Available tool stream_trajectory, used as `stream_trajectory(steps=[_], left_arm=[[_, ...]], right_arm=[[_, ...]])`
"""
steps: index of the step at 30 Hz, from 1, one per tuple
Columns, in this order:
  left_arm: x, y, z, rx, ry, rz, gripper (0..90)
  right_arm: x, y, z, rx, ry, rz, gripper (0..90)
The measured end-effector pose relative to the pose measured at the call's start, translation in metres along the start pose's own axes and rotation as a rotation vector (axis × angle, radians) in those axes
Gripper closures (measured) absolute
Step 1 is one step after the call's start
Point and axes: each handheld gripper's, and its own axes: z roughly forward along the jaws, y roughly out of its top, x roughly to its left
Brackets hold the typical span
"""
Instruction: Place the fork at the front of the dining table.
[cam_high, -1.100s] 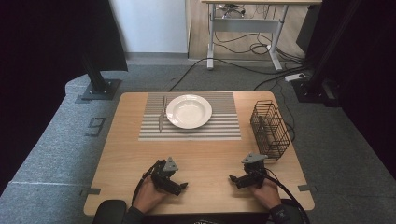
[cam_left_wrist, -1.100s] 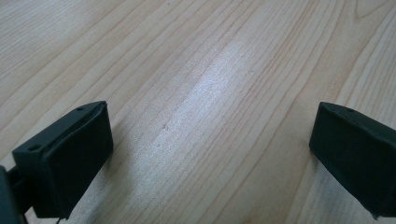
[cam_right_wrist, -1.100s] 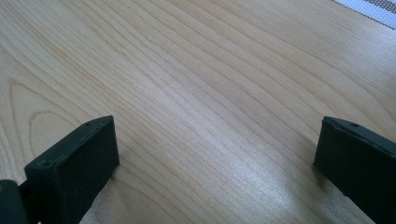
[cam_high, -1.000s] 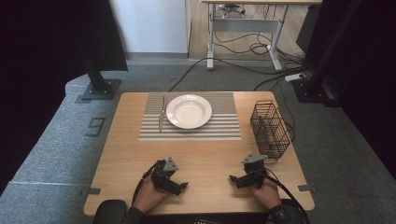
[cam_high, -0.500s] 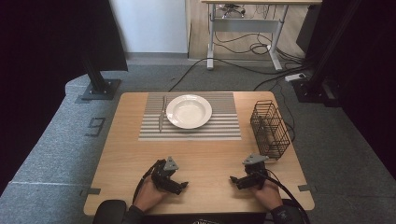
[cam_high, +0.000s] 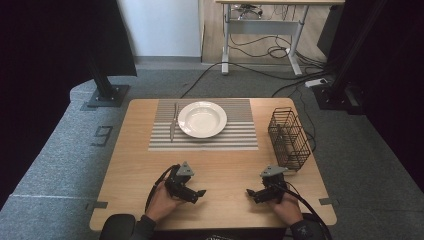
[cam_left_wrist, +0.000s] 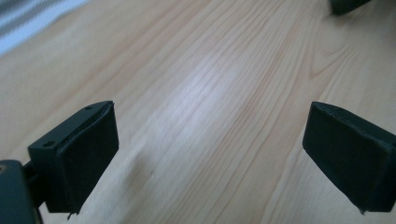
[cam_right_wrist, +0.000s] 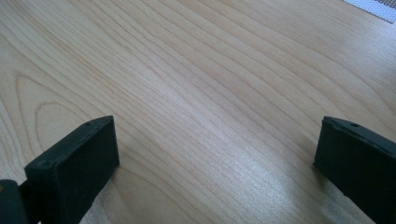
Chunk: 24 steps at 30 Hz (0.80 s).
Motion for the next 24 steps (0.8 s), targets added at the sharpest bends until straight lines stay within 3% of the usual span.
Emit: stream_trajectory(steps=[4, 7, 11, 24], left_arm=[[-0.003, 0.018, 0.003, -0.014, -0.040, 0.014, 5.7], [-0.008, 0.033, 0.006, 0.000, -0.033, 0.057, 7.0], [-0.011, 0.052, 0.007, 0.003, -0.023, 0.084, 8.3], [-0.014, 0.096, 0.015, 0.008, -0.027, 0.125, 13.7]], right_arm=[[0.000, 0.000, 0.000, 0.001, 0.000, 0.002, 0.0], [0.000, 0.000, 0.000, 0.000, 0.000, 0.000, 0.0], [0.000, 0.000, 0.000, 0.001, 0.000, 0.001, 0.0], [0.000, 0.000, 0.000, -0.002, -0.001, -0.001, 0.0]])
